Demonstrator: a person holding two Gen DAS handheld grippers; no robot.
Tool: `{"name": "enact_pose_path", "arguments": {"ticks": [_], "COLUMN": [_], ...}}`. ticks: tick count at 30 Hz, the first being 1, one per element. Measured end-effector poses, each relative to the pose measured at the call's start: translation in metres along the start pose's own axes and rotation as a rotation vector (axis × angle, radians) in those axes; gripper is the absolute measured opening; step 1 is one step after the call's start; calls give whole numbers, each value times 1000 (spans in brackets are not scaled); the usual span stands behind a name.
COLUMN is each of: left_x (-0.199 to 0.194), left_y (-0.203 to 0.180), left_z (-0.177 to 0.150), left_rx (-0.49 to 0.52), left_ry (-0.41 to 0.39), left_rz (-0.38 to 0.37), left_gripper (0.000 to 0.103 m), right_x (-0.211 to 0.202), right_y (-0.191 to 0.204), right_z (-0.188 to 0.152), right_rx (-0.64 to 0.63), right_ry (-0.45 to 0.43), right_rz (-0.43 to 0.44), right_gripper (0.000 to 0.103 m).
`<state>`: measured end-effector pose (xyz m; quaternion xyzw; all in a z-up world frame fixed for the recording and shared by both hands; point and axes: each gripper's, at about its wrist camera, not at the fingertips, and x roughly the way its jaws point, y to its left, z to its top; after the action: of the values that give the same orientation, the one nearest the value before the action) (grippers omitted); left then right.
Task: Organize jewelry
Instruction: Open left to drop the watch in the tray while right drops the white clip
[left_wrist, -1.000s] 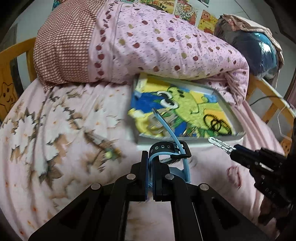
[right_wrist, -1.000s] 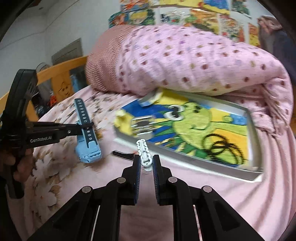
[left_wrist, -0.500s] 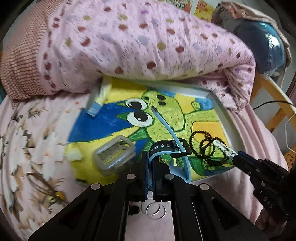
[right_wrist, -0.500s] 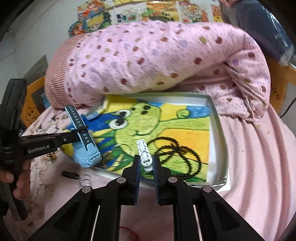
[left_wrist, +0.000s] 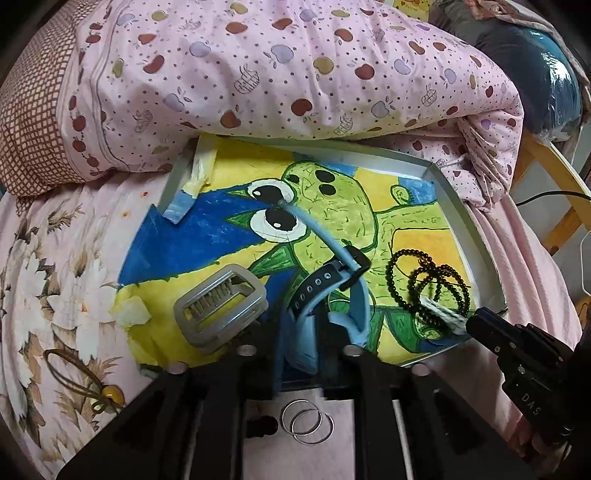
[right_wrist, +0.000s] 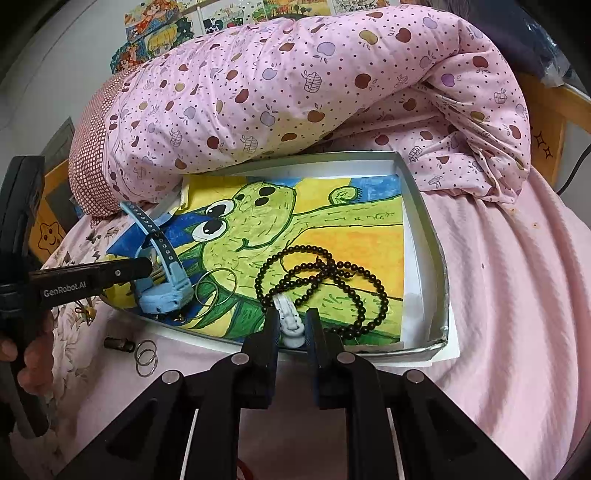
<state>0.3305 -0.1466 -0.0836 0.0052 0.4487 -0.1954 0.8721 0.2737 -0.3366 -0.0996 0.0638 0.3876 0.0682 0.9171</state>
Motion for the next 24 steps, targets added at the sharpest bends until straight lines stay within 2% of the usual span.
{"name": "enact_pose_path", "arguments": {"ticks": [2,3,6,8,10,12,14,20,22,24], "left_x": [-8,-14,-28,-39,-51,-66,-80,-122,-135,-150], "left_y": [-1,0,-3,-4,-3,-2,0,1,3,5], "left_z": [-1,-3,-5,-7,-10,-13,-16,-29,-35,-45], "left_rx": [-1,-1,18,29,23,13,6,3,4,4], "left_ry": [-22,-36,-67,-94,-126,-163,-202,-296,-320,-346], "left_rz": [-15,-21,-26,-24,-35,-38,-37,-42,-36,-28], "left_gripper": [41,44,48,59,66,77,88,100,101,101], "right_x": [-4,-6,-18,-26,-36,-53,-66,-108,-120,-132], "right_y": [0,0,1,1,2,4,9,33,43,53], "right_z": [-1,-1,-3,-2,-2,-3,-2,-2,-4,-6], "right_rx": [5,8,21,32,49,56,49,-14,-47,-78], "right_ry": [-6,-13,-45,-63,-89,-137,-174,-274,-300,-328], "right_rz": [-1,-3,-8,-8,-7,-3,-4,2,3,3], "right_gripper": [23,30,45,49,59,74,80,88,90,97]}}
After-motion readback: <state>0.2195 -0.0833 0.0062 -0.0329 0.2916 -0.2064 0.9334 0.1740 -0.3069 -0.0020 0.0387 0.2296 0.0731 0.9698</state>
